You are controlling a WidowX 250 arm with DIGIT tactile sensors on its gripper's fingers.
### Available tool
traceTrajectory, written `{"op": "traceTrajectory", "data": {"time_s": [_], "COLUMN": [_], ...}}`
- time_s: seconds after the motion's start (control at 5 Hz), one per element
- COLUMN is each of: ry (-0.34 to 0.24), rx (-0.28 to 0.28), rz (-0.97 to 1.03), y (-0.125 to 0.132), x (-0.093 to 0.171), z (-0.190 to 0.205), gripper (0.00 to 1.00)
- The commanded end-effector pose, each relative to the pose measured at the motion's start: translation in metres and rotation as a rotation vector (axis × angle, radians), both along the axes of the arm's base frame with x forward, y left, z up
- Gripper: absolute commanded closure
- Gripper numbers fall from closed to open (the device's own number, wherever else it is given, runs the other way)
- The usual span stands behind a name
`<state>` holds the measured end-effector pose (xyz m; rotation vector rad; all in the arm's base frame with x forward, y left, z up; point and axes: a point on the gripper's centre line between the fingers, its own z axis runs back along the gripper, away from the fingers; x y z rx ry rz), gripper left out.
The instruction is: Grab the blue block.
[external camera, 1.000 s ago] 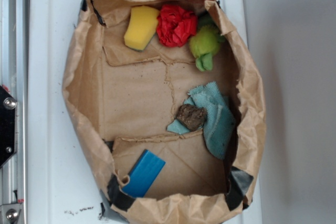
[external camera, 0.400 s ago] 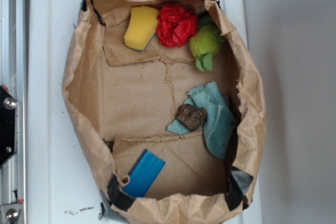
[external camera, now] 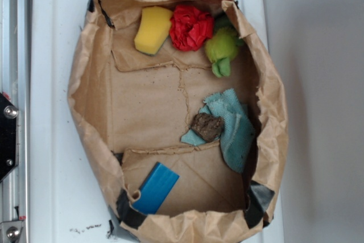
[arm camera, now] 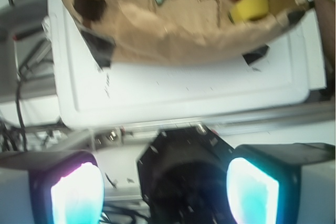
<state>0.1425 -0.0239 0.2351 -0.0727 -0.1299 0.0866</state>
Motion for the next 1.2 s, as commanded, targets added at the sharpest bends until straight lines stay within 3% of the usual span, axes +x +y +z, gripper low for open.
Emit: {"op": "traceTrajectory", "data": {"time_s": [0.0, 0.2, 0.6, 1.0], "ry": [-0.166, -0.156, -0.112, -0.093], "rx": [-0.079, -0.124, -0.146, -0.112], "rz": [0.339, 0.494, 0.594, 0.626], "y": [0.000, 0.005, 0.019, 0.035], "x": [0.062, 0.076, 0.069, 0.073], "z": [0.006, -0.006, -0.029, -0.048], "gripper": [0.00, 0.00, 0.00, 0.00]}}
